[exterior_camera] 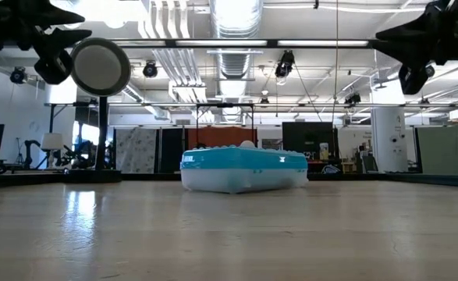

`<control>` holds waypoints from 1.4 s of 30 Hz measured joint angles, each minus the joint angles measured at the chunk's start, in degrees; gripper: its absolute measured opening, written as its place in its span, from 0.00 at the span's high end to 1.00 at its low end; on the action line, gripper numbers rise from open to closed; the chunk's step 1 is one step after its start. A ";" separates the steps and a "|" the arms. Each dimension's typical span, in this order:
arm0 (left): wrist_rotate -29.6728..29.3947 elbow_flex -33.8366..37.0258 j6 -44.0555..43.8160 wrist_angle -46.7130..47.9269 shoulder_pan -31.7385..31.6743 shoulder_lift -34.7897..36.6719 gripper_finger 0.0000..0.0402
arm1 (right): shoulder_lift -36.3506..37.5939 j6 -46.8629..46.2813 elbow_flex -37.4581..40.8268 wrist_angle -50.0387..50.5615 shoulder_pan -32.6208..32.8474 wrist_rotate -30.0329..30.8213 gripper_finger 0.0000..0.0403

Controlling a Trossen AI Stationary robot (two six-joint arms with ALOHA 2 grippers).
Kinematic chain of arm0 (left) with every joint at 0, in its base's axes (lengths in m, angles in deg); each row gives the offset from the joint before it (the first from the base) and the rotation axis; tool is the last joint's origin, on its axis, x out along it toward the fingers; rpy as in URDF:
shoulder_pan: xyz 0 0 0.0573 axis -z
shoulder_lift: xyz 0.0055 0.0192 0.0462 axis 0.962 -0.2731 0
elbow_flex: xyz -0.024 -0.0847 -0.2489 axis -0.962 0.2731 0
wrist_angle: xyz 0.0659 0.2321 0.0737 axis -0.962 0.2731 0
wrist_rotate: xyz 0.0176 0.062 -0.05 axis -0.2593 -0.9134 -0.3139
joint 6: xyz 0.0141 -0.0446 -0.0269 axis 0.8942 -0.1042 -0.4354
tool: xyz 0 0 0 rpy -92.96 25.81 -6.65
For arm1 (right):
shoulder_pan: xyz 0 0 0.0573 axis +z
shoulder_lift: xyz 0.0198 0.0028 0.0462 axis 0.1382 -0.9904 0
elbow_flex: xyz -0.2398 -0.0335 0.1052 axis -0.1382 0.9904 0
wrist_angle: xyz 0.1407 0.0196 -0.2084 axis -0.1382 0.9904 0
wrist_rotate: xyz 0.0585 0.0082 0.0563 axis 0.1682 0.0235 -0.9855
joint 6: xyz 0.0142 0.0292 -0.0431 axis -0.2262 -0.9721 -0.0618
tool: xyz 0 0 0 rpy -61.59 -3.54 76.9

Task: Pick & place school supplies into a supply box
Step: Return to Home Position

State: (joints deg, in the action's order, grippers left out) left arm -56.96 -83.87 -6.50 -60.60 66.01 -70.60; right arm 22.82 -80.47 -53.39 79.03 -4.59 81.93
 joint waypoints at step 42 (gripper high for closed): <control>-2.87 0.03 -0.57 5.00 0.00 -2.64 0.78 | -1.72 2.28 0.96 6.00 0.00 0.79 0.83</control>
State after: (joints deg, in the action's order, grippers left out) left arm -59.83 -83.84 -7.07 -55.59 66.01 -73.24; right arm 21.09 -78.19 -52.43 85.04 -4.59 82.72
